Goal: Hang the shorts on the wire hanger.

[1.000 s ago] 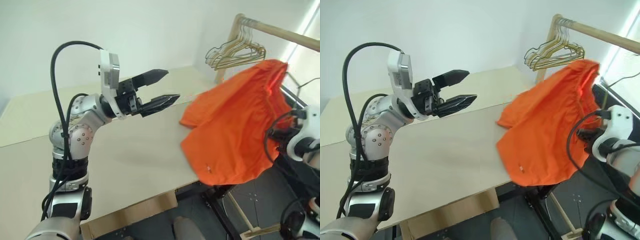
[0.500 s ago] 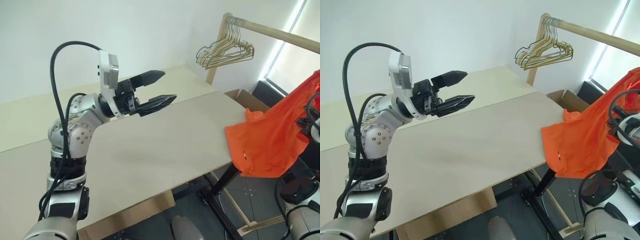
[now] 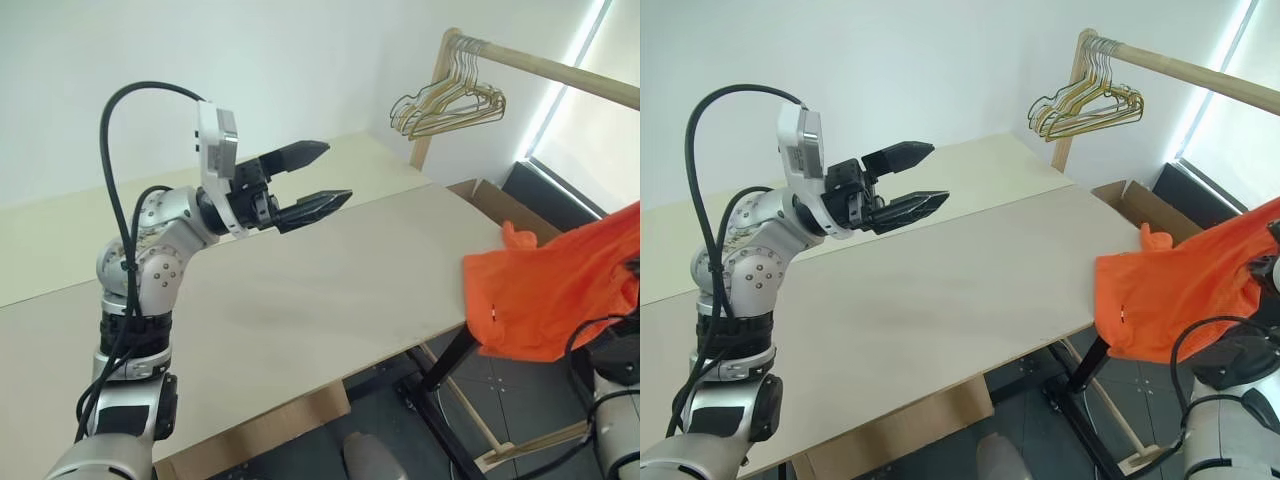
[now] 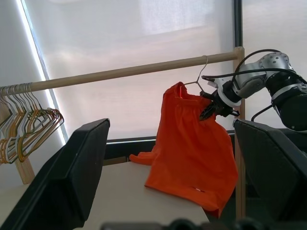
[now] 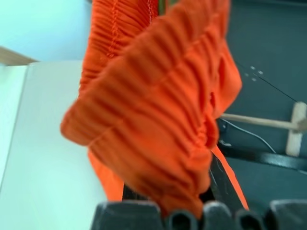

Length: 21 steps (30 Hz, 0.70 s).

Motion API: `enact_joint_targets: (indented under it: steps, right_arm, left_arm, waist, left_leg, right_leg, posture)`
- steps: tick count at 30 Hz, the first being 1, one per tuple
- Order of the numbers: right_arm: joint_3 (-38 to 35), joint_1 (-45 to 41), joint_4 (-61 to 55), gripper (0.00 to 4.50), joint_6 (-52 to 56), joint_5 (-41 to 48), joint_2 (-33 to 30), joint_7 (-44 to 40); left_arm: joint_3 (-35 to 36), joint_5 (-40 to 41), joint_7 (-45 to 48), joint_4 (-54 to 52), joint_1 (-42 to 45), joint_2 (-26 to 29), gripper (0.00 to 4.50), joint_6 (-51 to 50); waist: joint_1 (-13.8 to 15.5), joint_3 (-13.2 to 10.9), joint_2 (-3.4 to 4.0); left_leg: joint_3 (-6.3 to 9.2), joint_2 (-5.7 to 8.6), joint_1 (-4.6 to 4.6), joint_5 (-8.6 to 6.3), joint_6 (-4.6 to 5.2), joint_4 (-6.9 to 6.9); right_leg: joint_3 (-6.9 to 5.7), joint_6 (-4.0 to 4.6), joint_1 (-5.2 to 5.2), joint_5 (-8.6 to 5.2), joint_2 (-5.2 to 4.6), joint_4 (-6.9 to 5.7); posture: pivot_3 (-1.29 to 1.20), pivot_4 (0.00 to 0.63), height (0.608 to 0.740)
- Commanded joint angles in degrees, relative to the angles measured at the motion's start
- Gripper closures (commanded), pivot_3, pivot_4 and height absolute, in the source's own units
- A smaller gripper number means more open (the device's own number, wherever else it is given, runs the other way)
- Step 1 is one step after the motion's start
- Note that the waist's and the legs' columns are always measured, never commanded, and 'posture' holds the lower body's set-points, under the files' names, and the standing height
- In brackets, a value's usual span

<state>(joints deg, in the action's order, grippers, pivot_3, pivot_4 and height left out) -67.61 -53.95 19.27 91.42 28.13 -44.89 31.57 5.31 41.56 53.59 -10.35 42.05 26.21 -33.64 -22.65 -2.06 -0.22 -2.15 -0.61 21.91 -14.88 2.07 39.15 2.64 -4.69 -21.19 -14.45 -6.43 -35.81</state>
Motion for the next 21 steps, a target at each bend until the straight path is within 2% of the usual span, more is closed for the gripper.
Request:
enact_joint_targets:
  steps: [1,5,9,18,21]
  right_arm:
    - [-1.2,-1.9,-0.6,4.5,-1.6,-4.8,0.5,0.1]
    - [0.7,-0.6,-4.2,4.5,-3.8,-8.8,3.1,-0.8]
    - [2.7,-0.6,-8.6,3.3,-5.6,-10.7,4.9,-2.7]
    - [11.3,1.9,-15.6,0.07,-14.5,-17.6,8.0,-2.8]
    - [14.9,3.4,-17.7,0.03,-17.7,-19.9,8.4,-2.8]
  left_arm:
    - [0.4,0.1,-0.2,-1.1,1.1,0.6,0.02,0.9]
    - [0.2,0.3,-0.9,-1.5,1.2,0.3,0.02,0.8]
    - [0.6,0.7,-1.0,-1.9,0.9,0.7,0.0,0.5]
    - [1.8,3.3,-1.9,-2.7,1.1,2.3,0.0,-2.1]
    - [2.0,3.7,-1.9,-3.0,0.8,2.8,0.0,-2.7]
  waist:
    - [0.0,0.0,0.0]
    - [0.1,0.0,-0.01]
    - [0.2,0.0,0.0]
    - [0.3,0.0,0.02]
    - [0.5,0.0,0.03]
  left_leg:
    - [0.0,0.0,0.0,0.0,0.0,0.0]
    - [0.01,-0.01,0.0,0.0,0.0,-0.01]
    - [0.02,0.0,0.02,0.0,0.0,-0.03]
    - [0.01,0.0,-0.07,0.0,-0.01,-0.1]
    - [0.01,0.0,-0.08,0.0,-0.01,-0.11]
  right_leg:
    - [0.0,0.0,0.0,0.0,0.0,0.0]
    - [-0.01,-0.02,0.01,0.0,0.01,0.03]
    - [-0.01,-0.03,0.01,0.01,0.0,0.05]
    - [0.04,-0.04,0.01,0.02,0.0,0.03]
    - [0.05,-0.04,0.01,0.02,-0.01,0.03]
  posture:
    - [-0.37,0.0,0.74]
    - [-0.36,0.0,0.74]
    - [-0.36,0.0,0.74]
    - [-0.33,0.0,0.74]
    - [-0.33,0.0,0.74]
